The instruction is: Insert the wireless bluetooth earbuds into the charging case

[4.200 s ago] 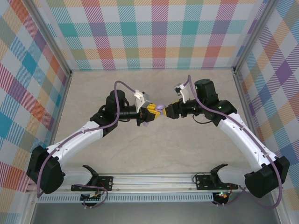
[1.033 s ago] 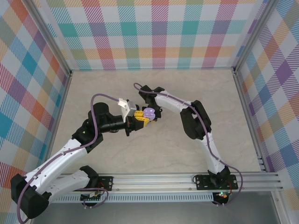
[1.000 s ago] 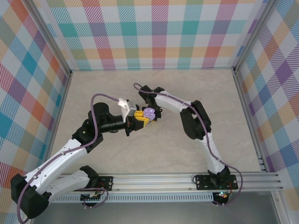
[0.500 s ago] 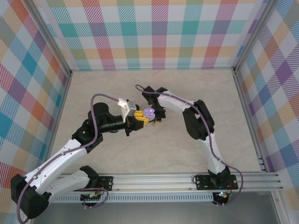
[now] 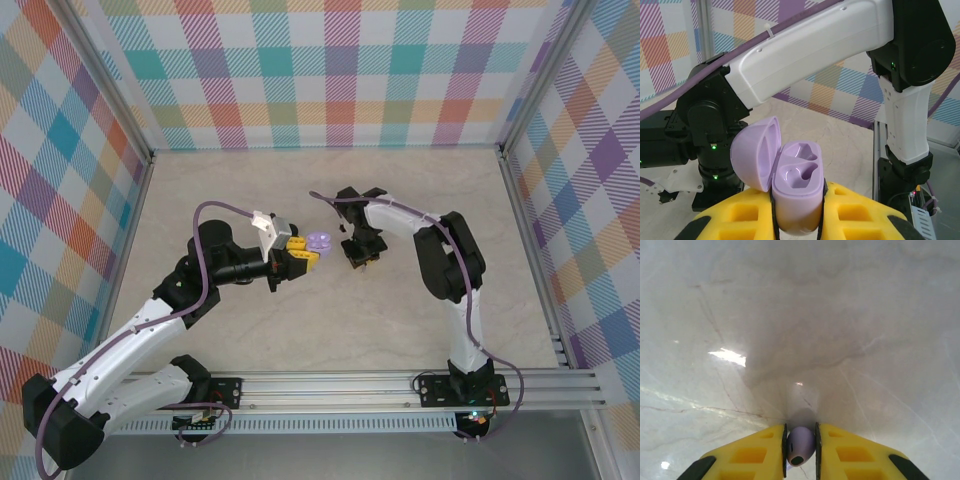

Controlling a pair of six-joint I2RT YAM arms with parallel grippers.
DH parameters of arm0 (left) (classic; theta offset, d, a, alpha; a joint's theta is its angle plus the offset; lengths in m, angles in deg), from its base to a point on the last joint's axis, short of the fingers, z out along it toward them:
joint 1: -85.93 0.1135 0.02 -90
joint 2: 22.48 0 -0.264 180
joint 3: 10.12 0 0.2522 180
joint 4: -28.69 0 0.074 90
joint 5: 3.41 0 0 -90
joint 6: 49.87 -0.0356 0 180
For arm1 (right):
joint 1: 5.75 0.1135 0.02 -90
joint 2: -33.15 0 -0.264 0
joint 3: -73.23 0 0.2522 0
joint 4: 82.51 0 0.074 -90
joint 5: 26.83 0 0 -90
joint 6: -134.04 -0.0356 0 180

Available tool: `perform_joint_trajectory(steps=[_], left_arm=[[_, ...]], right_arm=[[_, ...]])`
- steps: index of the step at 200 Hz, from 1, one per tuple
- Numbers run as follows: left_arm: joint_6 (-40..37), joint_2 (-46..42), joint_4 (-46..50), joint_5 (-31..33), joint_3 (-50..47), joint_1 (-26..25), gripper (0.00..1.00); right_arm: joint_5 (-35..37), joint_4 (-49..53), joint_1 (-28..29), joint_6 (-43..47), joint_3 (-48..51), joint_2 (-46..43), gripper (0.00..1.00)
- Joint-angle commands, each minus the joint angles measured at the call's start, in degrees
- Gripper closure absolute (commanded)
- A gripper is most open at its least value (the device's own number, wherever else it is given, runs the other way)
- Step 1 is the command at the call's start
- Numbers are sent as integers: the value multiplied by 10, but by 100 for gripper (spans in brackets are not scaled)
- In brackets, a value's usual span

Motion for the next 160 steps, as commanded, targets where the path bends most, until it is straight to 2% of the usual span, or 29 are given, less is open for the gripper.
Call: perform_joint_trajectory(steps=[1,43,92,118,160], left_arm=[[3,-5,-2,-7,5,-8,89],[3,-5,0,-5,5,-8,89],[3,-5,2,-5,5,-8,89],[3,-5,2,-4,4,-8,89],[3,-4,-1,-6,3,-8,89]], right_arm=[[-9,12,3,45,13,-14,75],[-15,20,3,-5,-3,-17,54],[-40,17,-4,-142,0,-28,54],[-25,13,-4,-213,11,-35,55],[-29,-13,-4,-266,34,-44,62]])
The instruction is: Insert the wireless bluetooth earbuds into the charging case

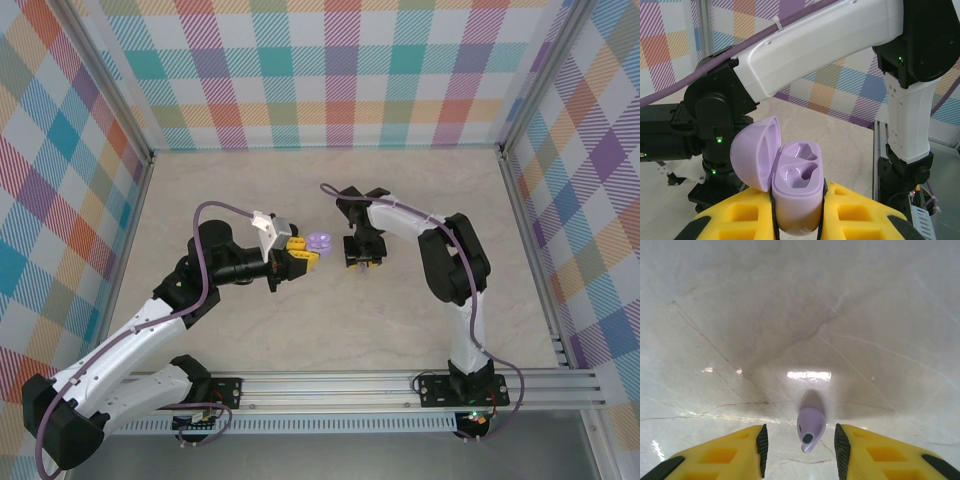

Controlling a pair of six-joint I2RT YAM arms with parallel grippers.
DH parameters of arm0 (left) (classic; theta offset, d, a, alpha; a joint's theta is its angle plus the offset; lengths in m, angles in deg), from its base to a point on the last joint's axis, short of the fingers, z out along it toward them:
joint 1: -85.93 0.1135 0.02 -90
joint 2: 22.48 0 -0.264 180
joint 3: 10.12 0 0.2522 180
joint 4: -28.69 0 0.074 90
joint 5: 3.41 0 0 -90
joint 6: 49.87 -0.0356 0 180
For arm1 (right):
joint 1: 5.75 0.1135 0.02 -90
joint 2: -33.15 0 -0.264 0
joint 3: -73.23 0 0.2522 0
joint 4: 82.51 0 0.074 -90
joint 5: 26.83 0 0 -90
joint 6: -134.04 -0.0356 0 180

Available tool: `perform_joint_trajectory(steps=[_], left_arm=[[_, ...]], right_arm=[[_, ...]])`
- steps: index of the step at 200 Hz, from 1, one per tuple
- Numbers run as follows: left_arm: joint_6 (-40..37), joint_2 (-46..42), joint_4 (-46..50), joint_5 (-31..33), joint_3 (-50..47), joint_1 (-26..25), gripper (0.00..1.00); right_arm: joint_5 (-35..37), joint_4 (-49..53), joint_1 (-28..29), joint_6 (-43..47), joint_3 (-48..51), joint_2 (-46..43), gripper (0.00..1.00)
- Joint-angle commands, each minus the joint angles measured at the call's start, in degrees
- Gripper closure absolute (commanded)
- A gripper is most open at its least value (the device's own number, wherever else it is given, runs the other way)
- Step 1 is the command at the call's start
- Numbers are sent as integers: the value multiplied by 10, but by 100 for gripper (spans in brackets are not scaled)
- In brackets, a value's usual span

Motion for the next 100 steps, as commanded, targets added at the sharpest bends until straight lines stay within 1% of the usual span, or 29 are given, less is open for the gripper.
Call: perform_joint_trajectory(steps=[1,50,63,100], left_arm=[[3,-4,-2,-5,3,-8,89],[3,-5,-1,-6,3,-8,89],[4,-4,-1,-5,2,-8,89],[4,-5,-1,-6,3,-8,89]], right_arm=[[-5,-8,-3,-59,15,-18,62],[2,-16,-3,-74,18,-13,64],[2,-20,-3,-78,20,-12,67],[6,-24,-3,-84,22,-7,70]])
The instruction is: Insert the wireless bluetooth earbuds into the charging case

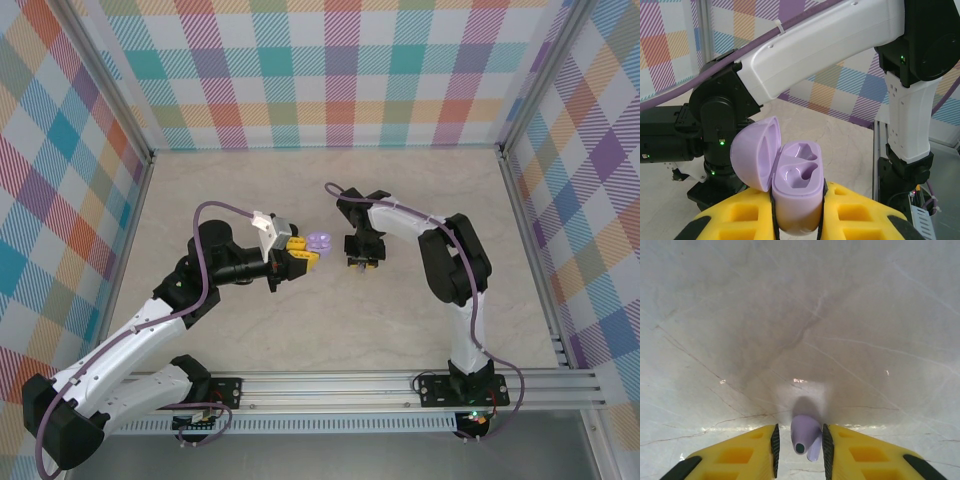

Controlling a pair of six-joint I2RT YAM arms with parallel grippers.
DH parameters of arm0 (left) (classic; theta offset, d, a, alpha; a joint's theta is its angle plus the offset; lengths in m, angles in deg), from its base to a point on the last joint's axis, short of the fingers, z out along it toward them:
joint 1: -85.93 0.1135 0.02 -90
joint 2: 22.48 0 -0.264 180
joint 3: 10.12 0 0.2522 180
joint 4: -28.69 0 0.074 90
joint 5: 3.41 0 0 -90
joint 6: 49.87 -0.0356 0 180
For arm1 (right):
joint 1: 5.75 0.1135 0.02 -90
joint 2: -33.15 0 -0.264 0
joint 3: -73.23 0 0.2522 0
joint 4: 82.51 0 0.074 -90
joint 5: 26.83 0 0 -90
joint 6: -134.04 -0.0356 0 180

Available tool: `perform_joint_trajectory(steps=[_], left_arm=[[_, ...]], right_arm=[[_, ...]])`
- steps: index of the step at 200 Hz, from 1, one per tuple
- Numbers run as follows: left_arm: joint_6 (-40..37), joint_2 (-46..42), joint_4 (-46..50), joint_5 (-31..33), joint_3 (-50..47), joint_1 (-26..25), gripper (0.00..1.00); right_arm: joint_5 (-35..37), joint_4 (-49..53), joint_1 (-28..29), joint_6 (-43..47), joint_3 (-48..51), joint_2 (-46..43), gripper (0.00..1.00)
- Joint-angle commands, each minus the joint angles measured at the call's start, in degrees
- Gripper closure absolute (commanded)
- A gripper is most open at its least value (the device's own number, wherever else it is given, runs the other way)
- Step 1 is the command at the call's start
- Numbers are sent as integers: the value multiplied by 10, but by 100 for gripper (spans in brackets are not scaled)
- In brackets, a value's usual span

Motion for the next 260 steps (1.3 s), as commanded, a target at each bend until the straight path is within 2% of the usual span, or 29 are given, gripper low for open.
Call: perform_joint_trajectory(steps=[1,159,217,260], left_arm=[[4,-6,-1,-6,3,-8,89],[5,-6,1,-5,1,-9,89],[3,-5,1,-7,5,-8,89],[3,-4,1,-7,5,-8,89]], right_arm=[[6,1,-3,-15,7,-5,70],[17,11,-4,2,5,31,73],[30,-10,-4,-13,8,28,68],[28,-18,-4,-9,11,34,77]])
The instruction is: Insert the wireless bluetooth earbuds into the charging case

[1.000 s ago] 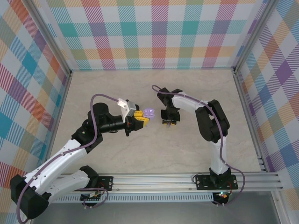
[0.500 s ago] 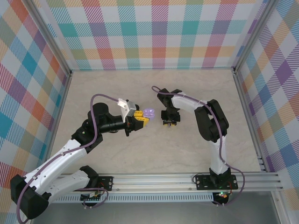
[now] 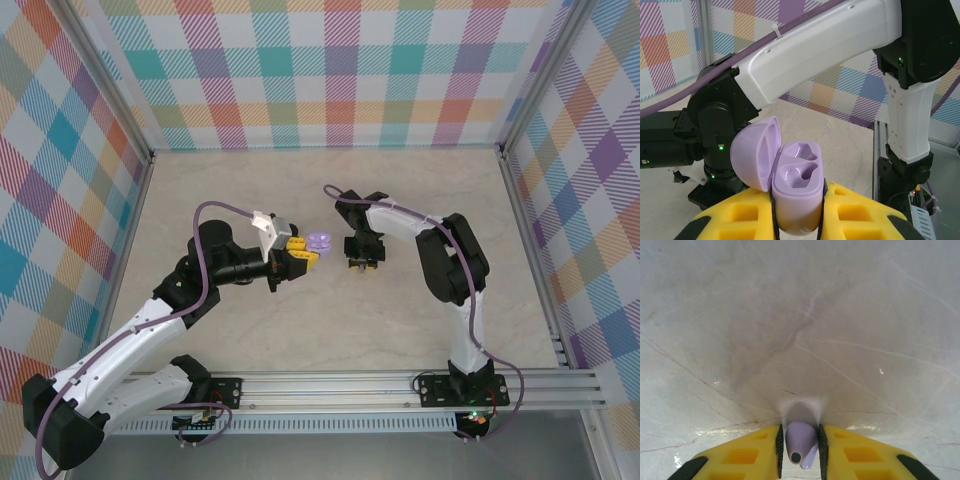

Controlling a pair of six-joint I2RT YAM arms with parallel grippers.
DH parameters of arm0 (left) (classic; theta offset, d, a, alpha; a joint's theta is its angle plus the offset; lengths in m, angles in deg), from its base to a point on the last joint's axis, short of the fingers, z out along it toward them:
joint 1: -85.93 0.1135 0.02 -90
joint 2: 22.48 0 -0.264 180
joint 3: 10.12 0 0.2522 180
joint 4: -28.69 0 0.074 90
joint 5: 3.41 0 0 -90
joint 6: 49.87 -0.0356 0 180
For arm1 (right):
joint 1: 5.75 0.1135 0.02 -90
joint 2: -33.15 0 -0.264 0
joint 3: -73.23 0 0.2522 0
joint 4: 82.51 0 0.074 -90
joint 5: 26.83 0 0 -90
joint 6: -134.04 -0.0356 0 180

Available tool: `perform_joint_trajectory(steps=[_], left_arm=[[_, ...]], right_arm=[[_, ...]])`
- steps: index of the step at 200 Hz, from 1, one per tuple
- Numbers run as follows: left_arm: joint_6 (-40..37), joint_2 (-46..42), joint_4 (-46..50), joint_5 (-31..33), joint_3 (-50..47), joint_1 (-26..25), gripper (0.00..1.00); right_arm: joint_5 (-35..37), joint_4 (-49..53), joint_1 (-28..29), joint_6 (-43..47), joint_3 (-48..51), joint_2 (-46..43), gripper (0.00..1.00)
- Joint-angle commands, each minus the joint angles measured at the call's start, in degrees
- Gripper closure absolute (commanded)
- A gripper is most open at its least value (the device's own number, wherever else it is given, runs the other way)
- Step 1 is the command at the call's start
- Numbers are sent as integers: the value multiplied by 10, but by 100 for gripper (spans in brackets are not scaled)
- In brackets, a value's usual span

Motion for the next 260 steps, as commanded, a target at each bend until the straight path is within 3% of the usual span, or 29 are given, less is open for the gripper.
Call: perform_joint_trajectory(steps=[1,91,174,214,260], left_arm=[[3,-3,0,-7,5,-8,89],[8,19,10,9,9,-8,89],[64,74,27,113,10,-8,89],[109,95,31,167,5,6,89],[139,120,15,149,2,26,89]], right_arm=[[14,-19,-3,-6,11,24,77],[16,-77,-3,88,51,-27,81],[-4,-155,-4,141,117,-109,81],[-11,-194,-12,143,158,-189,82],[-40,-236,-15,158,193,-305,81]])
